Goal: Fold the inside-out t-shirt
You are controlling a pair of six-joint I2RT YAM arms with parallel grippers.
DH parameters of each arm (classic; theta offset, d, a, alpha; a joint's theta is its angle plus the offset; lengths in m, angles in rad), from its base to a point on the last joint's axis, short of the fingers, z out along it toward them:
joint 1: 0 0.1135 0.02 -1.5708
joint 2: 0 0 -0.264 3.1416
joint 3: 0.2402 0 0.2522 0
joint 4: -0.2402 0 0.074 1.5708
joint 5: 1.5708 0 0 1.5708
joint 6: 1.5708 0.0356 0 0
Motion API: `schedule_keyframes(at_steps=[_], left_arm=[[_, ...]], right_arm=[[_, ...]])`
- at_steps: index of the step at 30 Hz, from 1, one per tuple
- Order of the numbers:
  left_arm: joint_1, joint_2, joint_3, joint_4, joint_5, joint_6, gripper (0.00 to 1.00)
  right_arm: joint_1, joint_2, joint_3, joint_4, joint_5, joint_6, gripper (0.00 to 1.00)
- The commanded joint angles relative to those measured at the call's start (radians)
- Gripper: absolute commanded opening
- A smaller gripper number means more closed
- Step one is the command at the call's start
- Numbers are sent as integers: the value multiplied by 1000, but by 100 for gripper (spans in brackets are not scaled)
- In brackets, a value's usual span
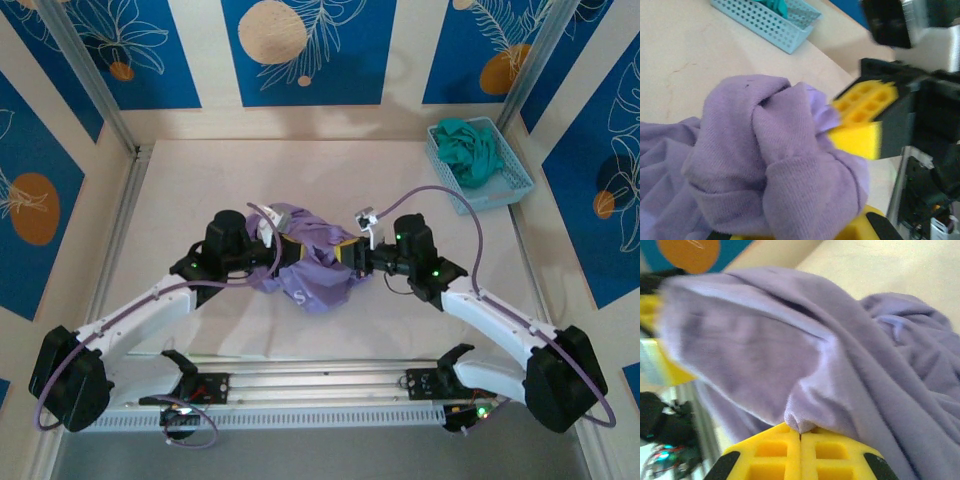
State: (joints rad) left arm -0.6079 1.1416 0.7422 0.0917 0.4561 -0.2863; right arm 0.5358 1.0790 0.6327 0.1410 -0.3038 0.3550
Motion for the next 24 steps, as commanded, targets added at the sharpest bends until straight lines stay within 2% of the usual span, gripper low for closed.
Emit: schedule_keyframes(at_steps=[1, 4, 8, 13, 17, 20, 24], left_arm=[[18, -16, -6, -49, -143, 10, 0], [21, -3, 9, -122, -296, 11, 2], [18, -5, 20, -189, -364, 44, 24], [0, -89, 26, -324, -535, 51, 49], [-61, -178, 45, -415, -608, 70, 61], [-126, -218, 61, -439, -564, 101, 58], [-160, -180, 82, -386, -291, 108, 44]], right_arm=[[-52, -46, 50, 61, -241, 78, 0], [-77, -42, 56, 147, -333, 173, 0], [-86, -17, 63, 212, -353, 237, 0], [-98, 14, 71, 260, -343, 313, 0], [-100, 32, 84, 251, -312, 348, 0], [-105, 50, 89, 258, -306, 375, 0], [-110, 66, 92, 273, -306, 403, 0]])
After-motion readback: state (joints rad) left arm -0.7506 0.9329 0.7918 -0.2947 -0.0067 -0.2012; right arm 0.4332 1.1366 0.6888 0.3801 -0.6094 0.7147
